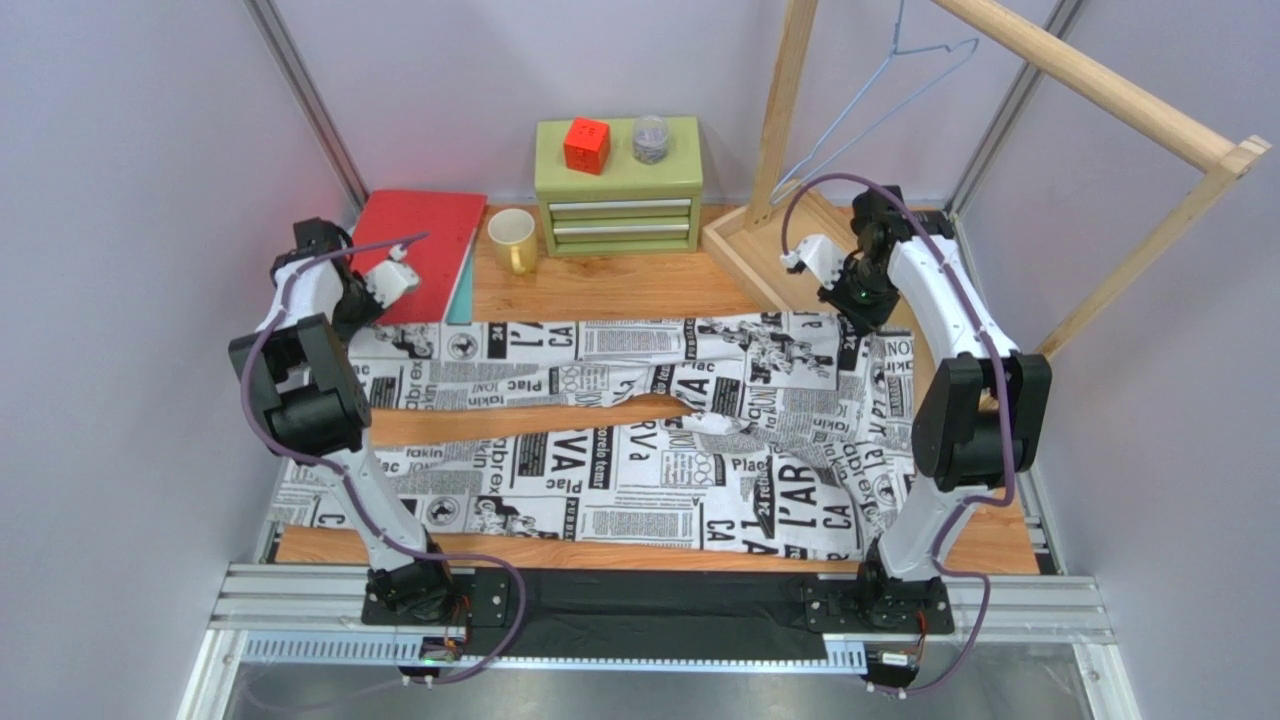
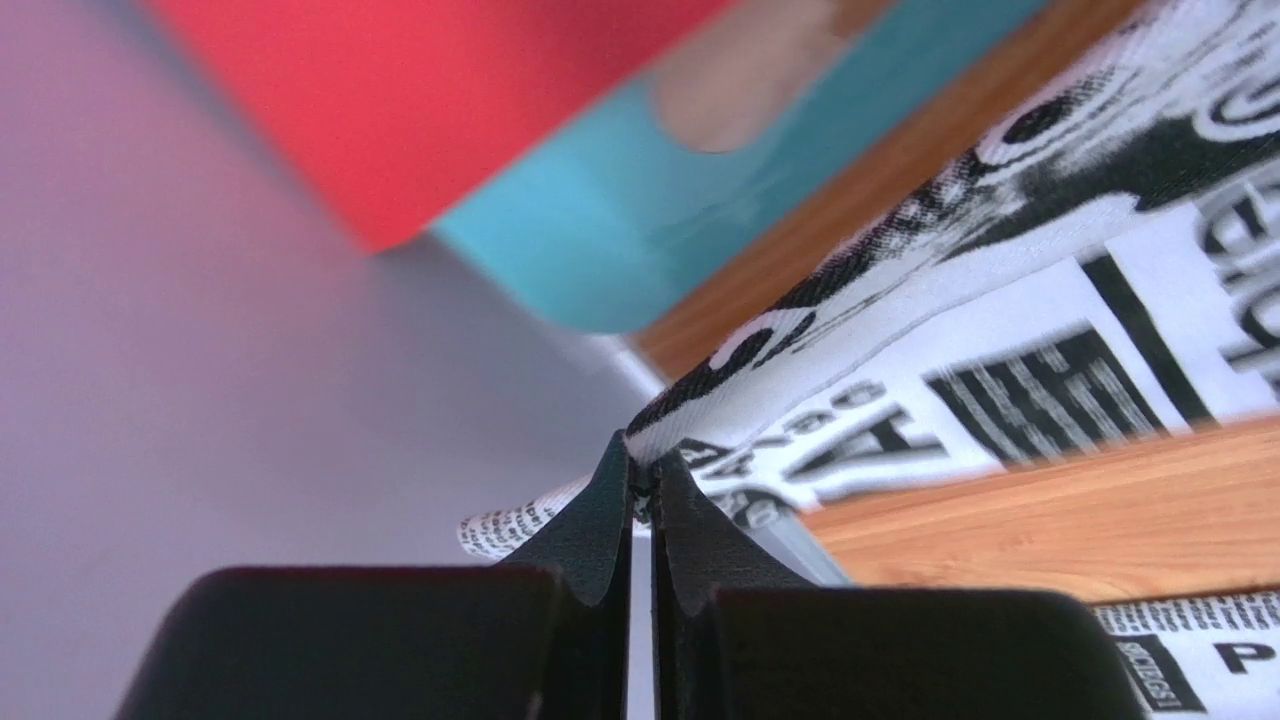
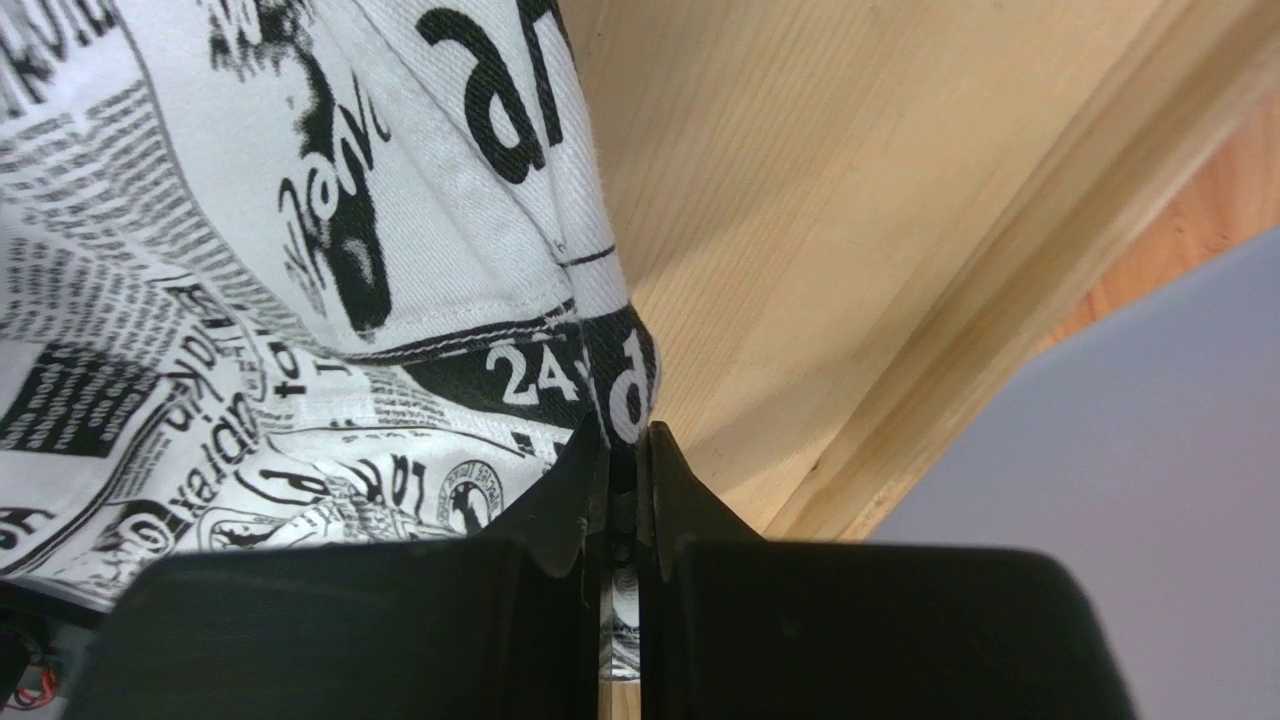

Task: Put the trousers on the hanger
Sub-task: Fold the trousers

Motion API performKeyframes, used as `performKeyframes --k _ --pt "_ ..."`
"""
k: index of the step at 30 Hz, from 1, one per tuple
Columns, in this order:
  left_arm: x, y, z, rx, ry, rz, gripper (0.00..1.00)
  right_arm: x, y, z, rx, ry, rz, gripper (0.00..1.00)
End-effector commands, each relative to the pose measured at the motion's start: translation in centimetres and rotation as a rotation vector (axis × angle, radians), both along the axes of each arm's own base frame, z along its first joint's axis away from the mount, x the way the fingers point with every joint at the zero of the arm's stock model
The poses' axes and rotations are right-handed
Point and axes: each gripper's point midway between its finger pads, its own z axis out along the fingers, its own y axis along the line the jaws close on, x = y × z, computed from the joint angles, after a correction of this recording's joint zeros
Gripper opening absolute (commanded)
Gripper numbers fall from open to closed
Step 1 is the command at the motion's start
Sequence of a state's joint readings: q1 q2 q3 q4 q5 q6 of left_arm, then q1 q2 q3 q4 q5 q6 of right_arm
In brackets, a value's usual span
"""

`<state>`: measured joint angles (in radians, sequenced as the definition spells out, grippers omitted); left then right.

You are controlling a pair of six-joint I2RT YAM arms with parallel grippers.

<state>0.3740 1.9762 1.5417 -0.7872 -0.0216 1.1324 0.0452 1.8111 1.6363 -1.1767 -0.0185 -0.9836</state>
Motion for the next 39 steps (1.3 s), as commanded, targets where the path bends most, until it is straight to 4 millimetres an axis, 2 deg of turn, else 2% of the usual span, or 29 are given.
performKeyframes --k 1,4,5,6,7,8,9,10,11,12,13,14,15,16,18,19,20,23,26,27,28,30,31,32,33,34,35,38,39 --pt "3.4 1.5 10.3 0.071 -0.393 0.058 0.0 0.9 -0.1 7.3 0.051 -0.254 -0.021 0.0" --pt "2.2 1.6 12.4 0.062 -0.478 0.059 0.0 -0.8 0.0 7.4 0.071 -0.262 0.007 0.0" --pt "1.0 1.9 12.7 0.058 -0.496 0.064 0.0 -2.2 0.0 7.4 0.076 -0.267 0.011 0.0" --pt "0.4 2.0 12.8 0.048 -0.503 0.063 0.0 -3.1 0.4 7.3 0.095 -0.267 0.026 0.0" --pt "-1.2 2.6 11.7 0.022 -0.477 0.084 0.0 -4.0 0.5 7.2 0.096 -0.264 0.049 0.0" --pt "-1.9 2.2 12.3 0.0 -0.499 0.062 0.0 -6.3 0.8 6.8 0.106 -0.244 0.065 0.0" --pt "-2.8 2.3 11.9 -0.007 -0.492 0.066 0.0 -7.4 1.2 6.5 0.126 -0.232 0.09 0.0" --pt "-4.7 2.9 10.3 -0.024 -0.462 0.092 0.0 -8.5 1.3 6.3 0.125 -0.225 0.115 0.0" --pt "-5.5 2.6 10.3 -0.03 -0.472 0.067 0.0 -10.7 1.3 4.5 0.124 -0.166 0.135 0.0" --pt "-6.5 2.7 9.7 -0.041 -0.466 0.065 0.0 -12.2 1.4 4.9 0.121 -0.186 0.162 0.0" --pt "-8.8 3.1 7.7 -0.068 -0.437 0.098 0.0 -13.6 1.3 4.3 0.114 -0.173 0.178 0.0" --pt "-9.6 2.6 7.6 -0.085 -0.454 0.054 0.0 -15.2 1.2 3.4 0.099 -0.143 0.226 0.0" --pt "-10.8 2.5 6.6 -0.096 -0.441 0.041 0.0 -17.9 1.0 1.5 0.088 -0.104 0.253 0.0" --pt "-13.3 2.3 3.8 -0.119 -0.395 0.059 0.0 -19.2 0.8 0.5 0.072 -0.079 0.281 0.0" --pt "-15.1 2.6 2.2 -0.071 -0.372 0.016 0.0 -22.7 0.4 -2.4 0.048 -0.012 0.347 0.0" --pt "-16.8 2.4 0.1 -0.08 -0.326 0.013 0.0 -23.5 0.3 -3.0 0.048 0.003 0.356 0.0" --pt "-17.6 2.2 -0.8 -0.084 -0.301 0.016 0.0 -24.3 0.3 -3.8 0.048 0.02 0.361 0.0" --pt "-19.2 1.9 -2.8 -0.099 -0.242 0.041 0.0 -25.2 0.1 -5.2 0.04 0.053 0.374 0.0" --pt "-19.0 2.0 -2.2 -0.107 -0.267 0.067 0.0 -24.5 0.1 -5.0 0.045 0.066 0.353 0.0" --pt "-18.6 2.0 -1.6 -0.118 -0.285 0.076 0.0 -23.8 0.2 -4.7 0.05 0.059 0.339 0.0" --pt "-17.4 2.5 0.3 -0.118 -0.34 0.088 0.0 -22.4 0.3 -3.3 0.055 0.016 0.313 0.0" --pt "-16.5 3.0 2.4 -0.117 -0.386 0.11 0.0 -20.7 0.7 -1.9 0.08 0.01 0.29 0.0" --pt "-15.6 4.1 4.7 -0.092 -0.426 0.124 0.0 -20.3 0.8 -1.2 0.092 0.011 0.258 0.0" --pt "-15.4 4.6 5.7 -0.078 -0.434 0.133 0.0 -18.8 1.1 0.5 0.105 -0.014 0.251 0.0" --pt "-15.8 4.8 6.4 -0.088 -0.43 0.149 0.0 -18.6 1.3 1.3 0.115 -0.018 0.249 0.0" --pt "-15.3 5.4 8.4 -0.074 -0.461 0.129 0.0 -18.9 1.5 1.9 0.126 -0.002 0.25 0.0" --pt "-15.5 5.5 8.9 -0.081 -0.464 0.126 0.0 -18.8 1.7 2.7 0.136 -0.019 0.26 0.0" --pt "-17.1 5.7 9.5 -0.064 -0.442 0.096 0.0 -19.8 1.3 2.9 0.103 -0.046 0.301 0.0" --pt "-18.2 5.9 9.3 -0.06 -0.432 0.104 0.0 -21.0 1.1 2.3 0.085 -0.047 0.326 0.0"
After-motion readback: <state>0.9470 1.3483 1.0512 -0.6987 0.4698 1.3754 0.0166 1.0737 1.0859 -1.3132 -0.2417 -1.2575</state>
